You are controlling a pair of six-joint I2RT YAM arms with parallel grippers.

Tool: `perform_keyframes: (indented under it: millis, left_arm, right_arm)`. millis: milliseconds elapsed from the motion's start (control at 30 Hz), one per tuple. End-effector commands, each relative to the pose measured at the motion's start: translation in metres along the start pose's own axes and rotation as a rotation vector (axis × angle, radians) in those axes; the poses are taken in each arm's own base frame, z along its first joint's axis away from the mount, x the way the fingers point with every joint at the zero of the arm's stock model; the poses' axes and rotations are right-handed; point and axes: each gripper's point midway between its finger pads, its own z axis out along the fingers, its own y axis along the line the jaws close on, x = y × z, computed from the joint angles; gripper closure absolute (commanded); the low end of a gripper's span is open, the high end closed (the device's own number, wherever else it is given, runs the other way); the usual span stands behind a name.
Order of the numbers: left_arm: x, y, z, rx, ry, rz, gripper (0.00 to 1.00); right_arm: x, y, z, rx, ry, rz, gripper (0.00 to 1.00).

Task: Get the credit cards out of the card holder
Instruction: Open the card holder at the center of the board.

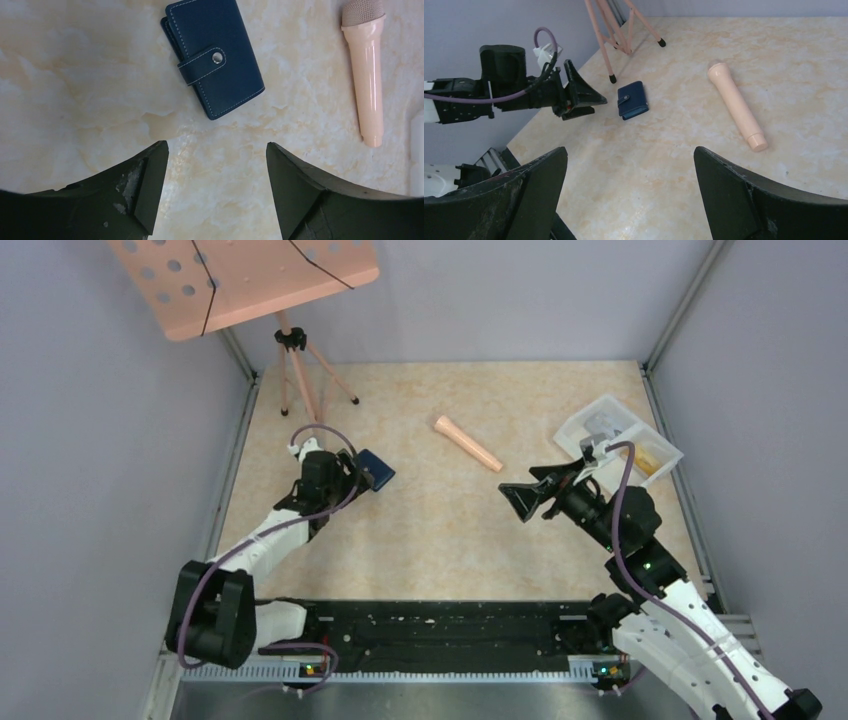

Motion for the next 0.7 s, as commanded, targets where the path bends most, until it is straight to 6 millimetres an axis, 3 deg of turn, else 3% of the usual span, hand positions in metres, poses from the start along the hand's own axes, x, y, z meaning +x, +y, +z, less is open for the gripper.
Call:
perform_keyframes:
  millis: [0,333,533,667]
  left_arm:
    - [-0.028,-0.031,0.021,0.122,-0.101,-0.037,0.23]
    - [0.005,-0.023,0.072,0.070,0.083,-0.064,0.35]
    - [0.012,-0.016,0.081,0.047,0.098,-0.058,0.45]
    - [0.012,-0.011,0.081,0.028,0.097,-0.034,0.60]
  right_arm:
    - [-0.017,0.015,-0.001,-0.062,-0.050,-0.032,0.03]
    - [-0.017,0.014,-0.002,-0.056,-0.050,-0.032,0.04]
    - [-0.017,0.014,-0.001,-0.055,-0.046,-0.031,0.04]
    - [-0.015,0.012,0.001,-0.048,-0.038,-0.030,0.04]
